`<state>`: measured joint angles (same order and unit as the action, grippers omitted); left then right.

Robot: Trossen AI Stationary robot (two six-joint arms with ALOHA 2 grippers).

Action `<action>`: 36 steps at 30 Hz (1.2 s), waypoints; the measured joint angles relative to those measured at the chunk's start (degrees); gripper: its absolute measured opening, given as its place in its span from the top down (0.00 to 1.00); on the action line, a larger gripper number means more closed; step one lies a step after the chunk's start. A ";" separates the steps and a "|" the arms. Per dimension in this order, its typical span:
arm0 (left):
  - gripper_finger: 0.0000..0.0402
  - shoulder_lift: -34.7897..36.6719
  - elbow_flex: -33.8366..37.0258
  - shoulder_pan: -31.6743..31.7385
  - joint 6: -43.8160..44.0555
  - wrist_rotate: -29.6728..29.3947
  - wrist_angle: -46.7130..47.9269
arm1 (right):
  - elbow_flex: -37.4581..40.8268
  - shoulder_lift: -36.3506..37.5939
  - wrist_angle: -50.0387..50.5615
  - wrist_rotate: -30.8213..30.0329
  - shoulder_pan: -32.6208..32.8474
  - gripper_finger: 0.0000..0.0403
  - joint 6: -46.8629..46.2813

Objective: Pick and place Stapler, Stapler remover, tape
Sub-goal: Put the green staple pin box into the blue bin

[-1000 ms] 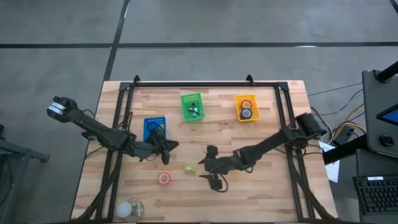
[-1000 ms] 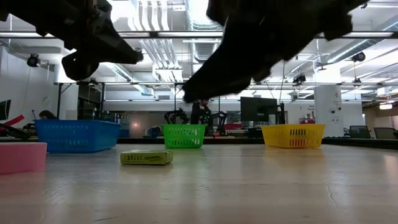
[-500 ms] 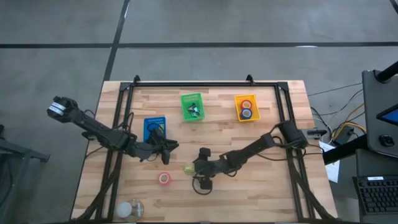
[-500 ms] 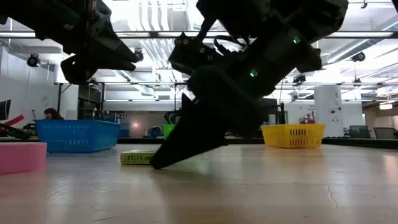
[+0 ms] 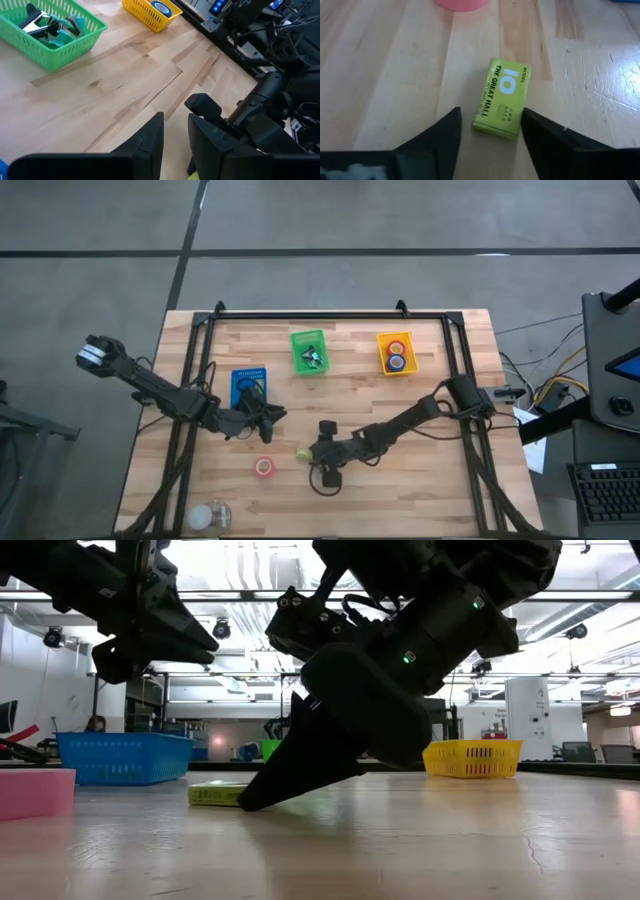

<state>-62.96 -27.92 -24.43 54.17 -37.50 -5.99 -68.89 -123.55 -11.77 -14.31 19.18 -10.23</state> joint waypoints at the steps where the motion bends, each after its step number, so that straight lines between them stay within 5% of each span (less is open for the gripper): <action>1: 0.77 0.00 0.00 0.00 0.01 0.02 -0.01 | -0.04 0.00 0.02 0.00 0.00 0.54 0.14; 11: 0.77 0.00 0.00 0.00 0.48 0.09 0.02 | -0.19 -0.02 -0.05 -0.64 -0.02 0.73 1.75; 36: 0.77 -0.07 0.00 -0.11 2.73 6.67 -8.86 | 0.09 14.34 5.01 -12.75 -0.12 0.72 16.91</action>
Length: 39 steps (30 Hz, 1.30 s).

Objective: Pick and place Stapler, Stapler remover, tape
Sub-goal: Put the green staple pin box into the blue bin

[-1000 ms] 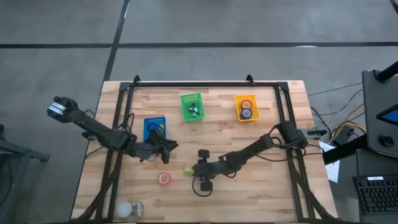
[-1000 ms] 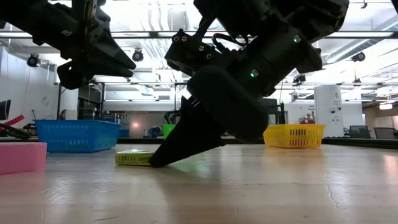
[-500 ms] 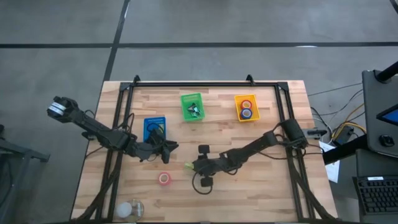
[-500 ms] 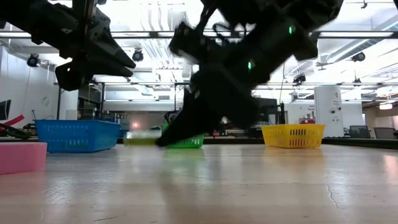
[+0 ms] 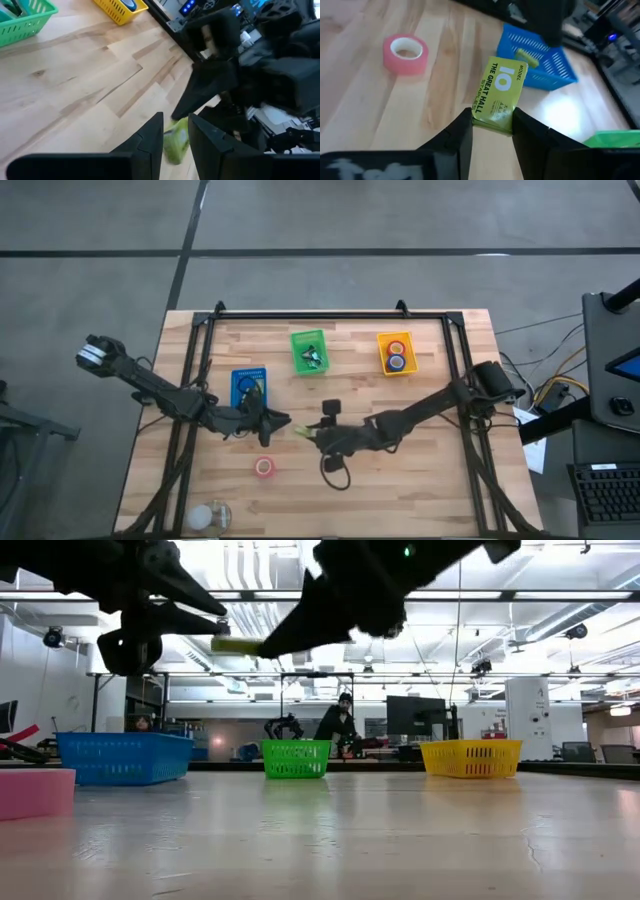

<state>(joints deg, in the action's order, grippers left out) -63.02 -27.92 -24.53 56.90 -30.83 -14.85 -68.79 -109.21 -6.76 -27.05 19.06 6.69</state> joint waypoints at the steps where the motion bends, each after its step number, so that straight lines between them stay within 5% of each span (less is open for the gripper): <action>1: 0.77 0.00 0.00 0.00 0.02 -0.02 0.04 | 0.00 0.47 -0.02 -0.39 0.03 0.72 0.33; 8: 0.75 0.01 0.00 0.00 -1.03 -0.19 -1.42 | 0.02 1.33 0.52 -1.57 -0.42 0.72 1.27; 21: 0.49 -1.05 0.00 0.00 -1.27 -0.31 -1.49 | -0.26 1.31 -1.06 -3.19 -0.75 0.72 4.79; 39: 0.53 -6.98 0.00 0.29 -3.37 -0.05 -9.70 | -0.30 1.29 -4.42 -1.37 -1.89 0.72 7.25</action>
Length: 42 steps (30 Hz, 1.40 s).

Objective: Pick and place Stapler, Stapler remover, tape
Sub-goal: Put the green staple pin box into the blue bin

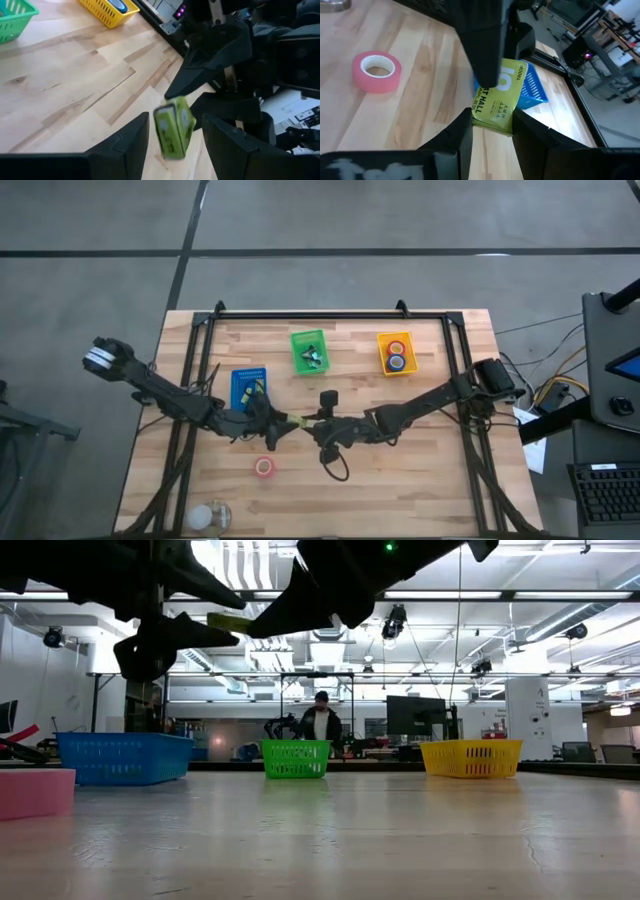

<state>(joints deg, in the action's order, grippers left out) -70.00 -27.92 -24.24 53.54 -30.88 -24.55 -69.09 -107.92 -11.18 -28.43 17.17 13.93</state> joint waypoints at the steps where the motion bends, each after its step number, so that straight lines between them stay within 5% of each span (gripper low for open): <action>1: 0.54 -0.06 0.00 0.04 -0.33 -0.02 -0.48 | 0.00 -0.04 -0.08 0.61 -0.02 0.72 0.24; 15: 0.81 -0.93 0.00 0.30 -1.98 2.10 -3.83 | -0.31 -0.04 -1.48 1.15 -0.09 0.71 1.78; 20: 0.87 -0.72 0.02 0.28 -4.45 0.58 -3.95 | -0.34 -0.04 -1.42 1.19 -0.09 0.61 0.96; 28: 0.85 1.71 0.01 0.30 -6.07 -0.07 -1.19 | -0.29 -0.04 4.88 -0.84 0.10 0.42 -2.19; 37: 0.86 15.99 -0.02 0.74 -1.90 -4.22 30.43 | 0.92 0.07 10.90 -0.92 0.47 0.37 -11.13; 42: 0.85 23.10 -0.02 1.26 13.91 -10.67 56.17 | 2.11 0.09 10.64 0.10 0.72 0.38 -13.36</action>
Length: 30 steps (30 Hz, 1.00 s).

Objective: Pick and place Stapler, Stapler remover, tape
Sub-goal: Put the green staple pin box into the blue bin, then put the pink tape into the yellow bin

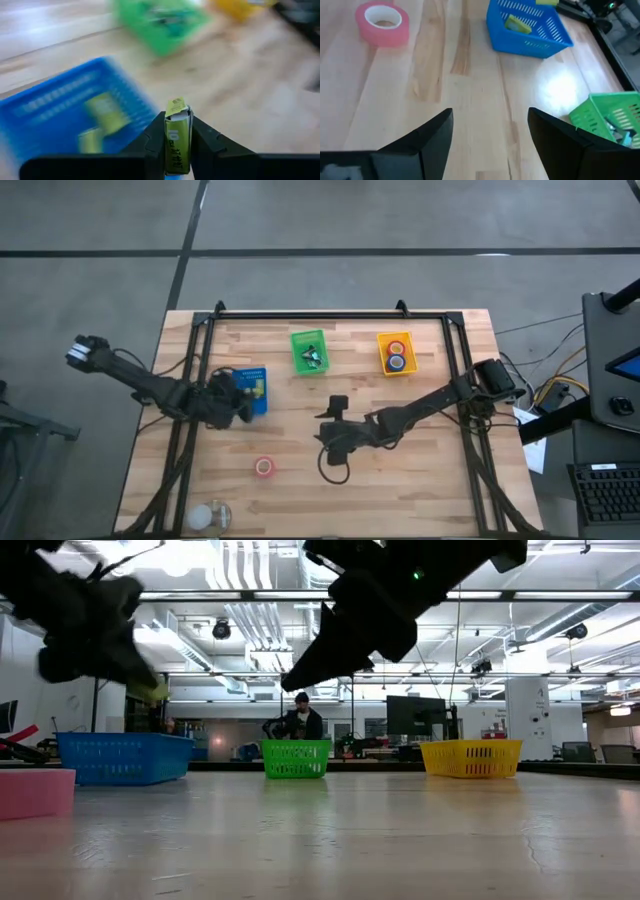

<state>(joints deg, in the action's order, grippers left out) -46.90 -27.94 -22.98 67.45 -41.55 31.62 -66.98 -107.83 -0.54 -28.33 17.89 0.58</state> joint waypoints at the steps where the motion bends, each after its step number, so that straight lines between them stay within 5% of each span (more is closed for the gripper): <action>1: 0.85 0.78 0.00 0.18 3.71 -0.50 4.27 | 0.19 0.00 0.13 0.01 0.00 0.38 -0.36; 5: 0.85 1.37 0.00 0.89 9.47 -0.48 12.84 | 0.67 0.00 0.16 0.01 0.01 0.40 -0.86; 17: 0.83 -3.10 0.13 2.38 8.57 5.57 12.73 | 0.68 0.00 0.15 0.02 0.30 0.41 -1.96; 26: 0.55 -5.36 -0.43 2.41 5.49 6.70 8.87 | 0.75 0.07 0.40 0.03 0.51 0.42 -2.16; 30: 0.45 -5.16 -2.45 1.18 -1.64 9.13 -0.69 | 0.77 0.09 2.07 0.27 0.95 0.43 -2.18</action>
<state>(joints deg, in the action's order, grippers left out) -52.06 -30.39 -21.81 65.81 -32.42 30.94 -66.22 -107.74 1.54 -28.05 18.84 -1.60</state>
